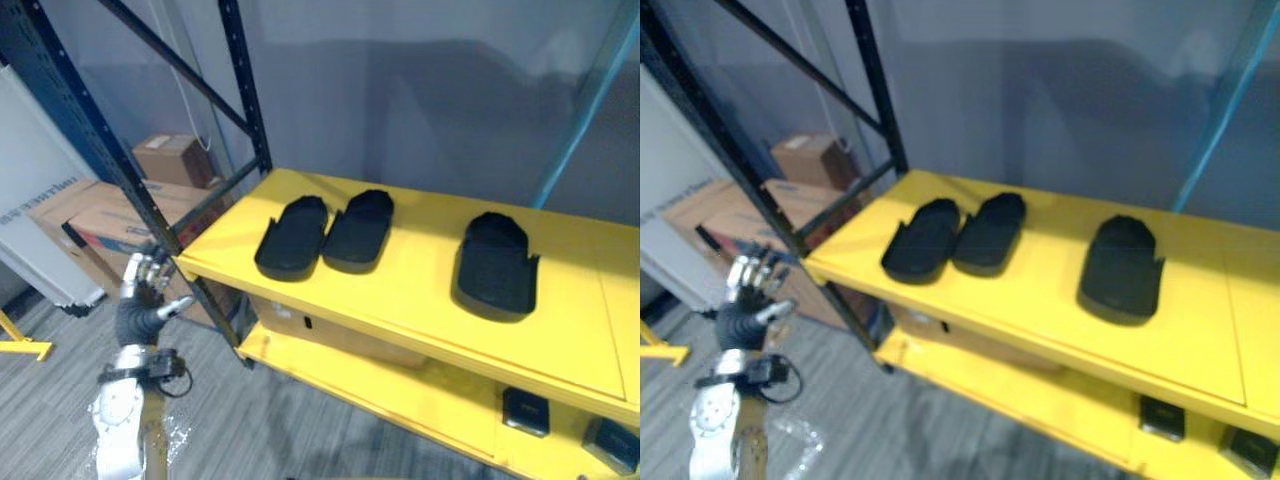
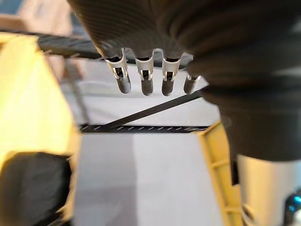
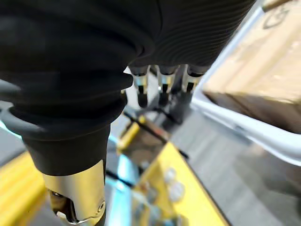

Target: Walk over and take plastic housings, then place them on the shelf

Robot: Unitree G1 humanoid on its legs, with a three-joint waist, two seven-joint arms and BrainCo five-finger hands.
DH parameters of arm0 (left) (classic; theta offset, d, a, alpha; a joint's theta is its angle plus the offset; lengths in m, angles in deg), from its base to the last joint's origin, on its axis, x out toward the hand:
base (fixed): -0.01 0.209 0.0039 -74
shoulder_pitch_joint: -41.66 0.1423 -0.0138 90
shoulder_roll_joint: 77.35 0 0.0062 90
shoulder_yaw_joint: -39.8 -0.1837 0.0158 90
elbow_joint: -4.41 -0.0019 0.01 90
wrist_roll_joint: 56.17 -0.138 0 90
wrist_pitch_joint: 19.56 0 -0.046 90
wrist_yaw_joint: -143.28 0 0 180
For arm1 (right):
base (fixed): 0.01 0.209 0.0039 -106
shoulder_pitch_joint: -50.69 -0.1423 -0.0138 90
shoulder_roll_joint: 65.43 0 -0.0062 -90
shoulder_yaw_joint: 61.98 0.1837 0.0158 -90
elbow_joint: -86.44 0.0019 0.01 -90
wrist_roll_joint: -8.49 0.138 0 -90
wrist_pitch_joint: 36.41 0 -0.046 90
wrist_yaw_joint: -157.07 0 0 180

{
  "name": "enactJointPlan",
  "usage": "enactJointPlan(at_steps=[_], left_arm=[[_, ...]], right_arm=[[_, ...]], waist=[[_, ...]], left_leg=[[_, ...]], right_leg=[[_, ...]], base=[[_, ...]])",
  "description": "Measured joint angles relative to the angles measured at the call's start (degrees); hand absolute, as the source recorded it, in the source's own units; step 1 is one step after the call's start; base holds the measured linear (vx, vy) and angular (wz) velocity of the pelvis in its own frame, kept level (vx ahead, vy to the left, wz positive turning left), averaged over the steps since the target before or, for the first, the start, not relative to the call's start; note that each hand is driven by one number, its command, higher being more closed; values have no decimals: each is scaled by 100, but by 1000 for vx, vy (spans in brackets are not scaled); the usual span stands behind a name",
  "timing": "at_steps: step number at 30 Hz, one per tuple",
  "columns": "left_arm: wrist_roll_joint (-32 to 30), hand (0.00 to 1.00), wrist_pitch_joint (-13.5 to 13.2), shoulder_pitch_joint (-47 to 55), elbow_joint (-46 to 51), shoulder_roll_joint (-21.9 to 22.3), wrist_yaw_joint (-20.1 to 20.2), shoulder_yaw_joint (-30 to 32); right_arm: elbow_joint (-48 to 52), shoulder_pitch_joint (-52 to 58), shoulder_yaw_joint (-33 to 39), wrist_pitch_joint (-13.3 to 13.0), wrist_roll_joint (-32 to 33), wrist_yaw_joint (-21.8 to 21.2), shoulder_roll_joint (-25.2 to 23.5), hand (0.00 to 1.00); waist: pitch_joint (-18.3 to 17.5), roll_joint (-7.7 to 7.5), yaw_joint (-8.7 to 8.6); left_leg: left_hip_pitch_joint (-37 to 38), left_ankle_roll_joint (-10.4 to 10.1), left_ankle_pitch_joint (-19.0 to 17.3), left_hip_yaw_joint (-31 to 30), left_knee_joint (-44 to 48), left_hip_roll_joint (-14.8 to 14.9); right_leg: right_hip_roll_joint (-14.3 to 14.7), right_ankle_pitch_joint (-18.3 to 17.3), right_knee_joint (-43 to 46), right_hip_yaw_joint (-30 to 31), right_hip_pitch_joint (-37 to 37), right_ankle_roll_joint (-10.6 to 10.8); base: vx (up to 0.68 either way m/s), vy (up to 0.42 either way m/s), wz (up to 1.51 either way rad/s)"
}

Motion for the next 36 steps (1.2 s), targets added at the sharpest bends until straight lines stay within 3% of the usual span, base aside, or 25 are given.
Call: enactJointPlan(at_steps=[6,10,11,14,19,25,32,36], left_arm=[[2,0,444,-296,-1013,-218,64,-235],[-19,0,615,-536,-1664,-244,-8,-358],[-20,100,661,-635,-1956,-302,-47,-360],[-39,100,715,-805,-2294,-560,-119,-416],[-61,100,717,-936,-2442,-673,-119,-476],[-58,100,715,-987,-2563,-729,-118,-584],[-27,100,702,-1034,-2632,-897,-56,-690],[-17,100,712,-1033,-2628,-898,66,-821]], right_arm=[[-821,58,-248,-80,38,-1006,53,0],[-960,143,-458,-99,113,-1385,61,0],[-978,182,-539,-106,115,-1469,67,0],[-1058,182,-669,-150,114,-1593,85,0],[-1075,180,-675,-181,113,-1712,107,0],[-1105,142,-733,-216,106,-1855,147,0],[-1344,117,-948,-213,125,-2527,280,0],[-1530,98,-959,-214,223,-2721,288,0]], waist=[[16,-43,-6],[34,-111,-2],[45,-155,-11],[51,-243,-13],[55,-249,-11],[40,-220,-13],[14,-211,-18],[-30,-127,-16]], left_leg=[[0,-11,4,182,0,43],[81,-5,-38,200,2,11],[115,-10,-60,206,1,2],[116,-23,-95,193,1,-21],[293,-54,-213,95,1,-129],[343,-101,-309,57,1,-144],[533,-177,-365,21,3,-53],[528,-179,-362,-12,5,3]], right_leg=[[27,-47,-21,139,-110,-98],[-3,-52,-19,143,-73,-134],[-10,-65,-20,148,-60,-155],[-12,-129,-21,145,-57,-262],[-65,-231,-11,125,151,-430],[-71,-234,24,129,219,-439],[28,-230,257,144,298,-445],[73,-229,396,145,234,-445]], base=[[-5,-2,-14],[51,9,-5],[74,8,-1],[52,10,0],[91,21,5],[84,-3,3],[80,-11,3],[31,-5,5]])
